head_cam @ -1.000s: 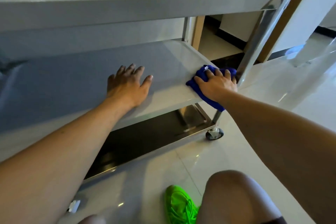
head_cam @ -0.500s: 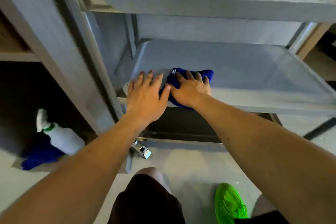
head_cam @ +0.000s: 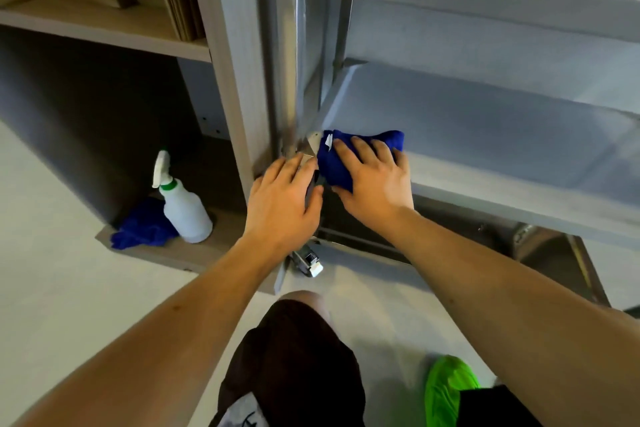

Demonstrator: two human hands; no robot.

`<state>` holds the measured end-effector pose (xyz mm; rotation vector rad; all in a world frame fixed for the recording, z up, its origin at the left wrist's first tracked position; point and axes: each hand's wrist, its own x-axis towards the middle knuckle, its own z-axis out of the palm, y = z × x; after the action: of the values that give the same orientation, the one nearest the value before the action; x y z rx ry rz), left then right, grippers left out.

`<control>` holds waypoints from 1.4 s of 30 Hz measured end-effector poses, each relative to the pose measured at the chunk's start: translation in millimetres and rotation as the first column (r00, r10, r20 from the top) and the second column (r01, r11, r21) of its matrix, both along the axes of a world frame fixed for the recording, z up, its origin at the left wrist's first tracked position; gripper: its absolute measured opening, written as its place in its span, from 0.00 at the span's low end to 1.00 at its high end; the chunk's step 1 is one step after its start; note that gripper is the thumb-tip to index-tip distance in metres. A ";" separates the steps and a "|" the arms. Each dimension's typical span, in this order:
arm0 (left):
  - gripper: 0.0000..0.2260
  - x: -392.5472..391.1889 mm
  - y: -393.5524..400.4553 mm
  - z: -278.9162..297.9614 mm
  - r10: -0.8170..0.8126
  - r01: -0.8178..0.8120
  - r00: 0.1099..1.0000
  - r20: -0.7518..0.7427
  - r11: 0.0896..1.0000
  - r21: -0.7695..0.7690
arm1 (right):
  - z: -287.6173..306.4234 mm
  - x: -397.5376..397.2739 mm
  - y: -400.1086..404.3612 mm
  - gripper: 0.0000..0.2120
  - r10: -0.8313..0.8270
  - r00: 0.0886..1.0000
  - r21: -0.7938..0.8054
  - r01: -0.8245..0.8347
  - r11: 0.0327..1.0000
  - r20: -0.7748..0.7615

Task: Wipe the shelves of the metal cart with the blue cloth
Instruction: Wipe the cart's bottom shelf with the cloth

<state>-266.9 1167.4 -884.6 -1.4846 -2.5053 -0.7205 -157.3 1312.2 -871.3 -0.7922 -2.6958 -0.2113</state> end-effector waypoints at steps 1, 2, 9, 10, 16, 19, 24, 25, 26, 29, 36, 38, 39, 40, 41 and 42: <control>0.23 0.8 0.3 -4.8 0.010 -0.009 1.000 0.010 1.000 -0.011 | -6.0 4.9 -3.0 0.35 -0.001 0.999 0.020 0.001 1.000 -0.038; 0.23 1.4 0.9 -9.3 0.020 -0.020 0.999 0.026 1.000 -0.017 | -12.0 9.4 -6.3 0.36 0.000 0.997 0.034 0.003 0.999 -0.078; 0.26 0.9 3.7 -36.6 0.047 -0.044 0.995 0.087 0.998 -0.043 | -64.9 35.5 -21.6 0.31 0.197 0.958 0.143 -0.169 0.975 -0.208; 0.26 0.7 3.0 -40.8 0.048 -0.043 0.995 0.087 0.997 -0.064 | -74.1 40.5 -22.5 0.30 0.222 0.952 0.124 -0.199 0.972 -0.211; 0.23 5.9 -5.5 -76.6 0.084 -0.055 0.982 0.169 0.984 -0.170 | -124.4 67.5 -22.8 0.32 0.137 0.975 -0.208 -0.173 0.963 -0.175; 0.23 11.3 -8.2 -96.2 0.127 -0.083 0.964 0.235 0.978 -0.189 | -131.1 67.3 -14.9 0.31 -0.024 0.980 -0.369 -0.051 0.928 -0.198; 0.23 12.9 0.3 -122.1 0.147 -0.100 0.949 0.278 0.979 -0.176 | -126.1 46.4 10.6 0.32 -0.074 0.979 -0.380 -0.003 0.925 -0.189; 0.23 12.1 5.0 -125.3 0.136 -0.091 0.951 0.276 0.981 -0.173 | -125.5 39.8 15.7 0.32 -0.072 0.981 -0.369 0.001 0.929 -0.179; 0.23 11.3 10.3 -127.6 0.125 -0.081 0.953 0.275 0.983 -0.166 | -125.5 33.5 20.6 0.32 -0.068 0.982 -0.361 0.001 0.932 -0.174; 0.23 6.8 27.7 -132.0 0.088 -0.059 0.969 0.230 0.990 -0.127 | -133.6 16.7 34.3 0.34 -0.075 0.982 -0.357 0.009 0.934 -0.173; 0.22 -11.2 68.0 -158.0 -0.043 0.074 0.989 0.144 0.974 -0.214 | -202.5 8.4 47.8 0.31 0.108 0.970 -0.384 -0.017 0.923 0.217; 0.22 -17.6 82.0 -171.9 -0.041 0.080 0.981 0.189 0.976 -0.203 | -210.0 5.8 60.1 0.33 0.119 0.975 -0.338 -0.049 0.940 0.188; 0.21 -19.7 89.5 -178.7 -0.037 0.076 0.976 0.216 0.982 -0.173 | -210.7 2.5 67.0 0.34 0.113 0.981 -0.328 -0.055 0.943 0.159; 0.21 -21.8 97.3 -185.1 -0.024 0.058 0.970 0.243 0.990 -0.131 | -211.4 -1.3 74.6 0.33 0.105 0.984 -0.322 -0.055 0.945 0.142; 0.21 -23.3 104.9 -191.0 0.001 0.022 0.963 0.270 0.996 -0.081 | -212.9 -4.5 82.2 0.33 0.097 0.985 -0.318 -0.048 0.947 0.141; 0.21 -24.6 111.7 -196.5 0.036 -0.027 0.957 0.287 0.999 -0.034 | -214.5 -7.4 89.2 0.33 0.091 0.984 -0.315 -0.038 0.948 0.153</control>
<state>-291.5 1279.1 -1081.1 -1.4367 -2.7530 -0.9615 -164.7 1401.5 -1085.8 -0.8010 -2.9519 0.1785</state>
